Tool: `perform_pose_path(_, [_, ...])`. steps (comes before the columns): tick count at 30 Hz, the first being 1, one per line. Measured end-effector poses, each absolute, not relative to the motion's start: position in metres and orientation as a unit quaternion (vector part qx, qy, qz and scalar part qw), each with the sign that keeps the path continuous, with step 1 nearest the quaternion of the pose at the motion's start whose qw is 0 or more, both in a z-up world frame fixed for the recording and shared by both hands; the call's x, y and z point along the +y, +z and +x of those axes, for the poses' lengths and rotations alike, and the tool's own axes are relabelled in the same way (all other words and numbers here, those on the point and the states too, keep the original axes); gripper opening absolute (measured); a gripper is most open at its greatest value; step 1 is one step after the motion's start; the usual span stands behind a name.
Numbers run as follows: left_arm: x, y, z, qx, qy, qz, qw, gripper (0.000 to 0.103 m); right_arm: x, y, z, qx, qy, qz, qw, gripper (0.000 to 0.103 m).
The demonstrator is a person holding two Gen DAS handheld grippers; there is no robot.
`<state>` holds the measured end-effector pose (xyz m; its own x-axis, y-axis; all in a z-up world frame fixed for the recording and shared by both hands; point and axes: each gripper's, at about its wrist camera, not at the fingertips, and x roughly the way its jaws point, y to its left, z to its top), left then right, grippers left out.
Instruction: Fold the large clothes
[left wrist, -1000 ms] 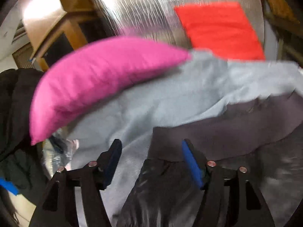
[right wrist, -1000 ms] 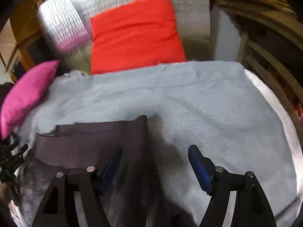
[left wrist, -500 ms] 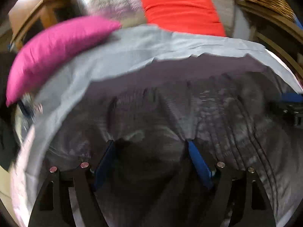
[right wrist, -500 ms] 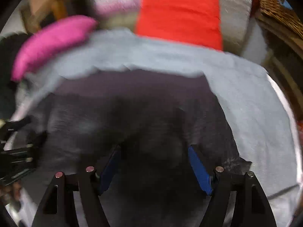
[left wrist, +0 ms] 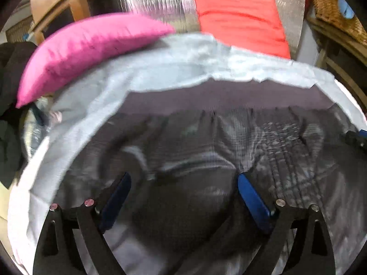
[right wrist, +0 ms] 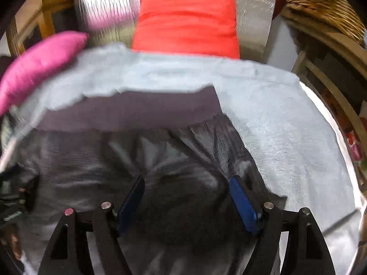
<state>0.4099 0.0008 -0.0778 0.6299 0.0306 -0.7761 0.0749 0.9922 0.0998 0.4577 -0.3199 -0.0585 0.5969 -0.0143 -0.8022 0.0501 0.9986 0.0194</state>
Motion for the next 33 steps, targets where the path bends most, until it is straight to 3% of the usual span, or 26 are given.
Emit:
perform_pose_path(5, [0.029, -0.061, 0.374, 0.414, 0.014, 0.044, 0.909, 0.095, -0.283, -0.023, 0.411, 0.411, 0.051, 0.040, 0.909, 0.080])
perform_pose_path(11, [0.037, -0.101, 0.362, 0.453, 0.028, 0.049, 0.890, 0.095, -0.221, -0.062, 0.384, 0.431, 0.069, -0.056, 0.898, 0.080])
perform_pose_path(16, [0.038, -0.109, 0.363, 0.454, 0.034, 0.045, 0.889, 0.099, -0.247, -0.088, 0.406, 0.448, 0.004, -0.038, 0.893, 0.085])
perform_pose_path(28, [0.065, -0.075, 0.316, 0.429, 0.048, 0.029, 0.902, 0.099, -0.263, -0.043, 0.327, 0.405, 0.021, 0.026, 0.914, 0.085])
perform_pose_path(33, [0.070, -0.089, 0.316, 0.442, 0.054, 0.027, 0.895, 0.099, -0.265, -0.076, 0.330, 0.434, 0.010, 0.013, 0.901, 0.086])
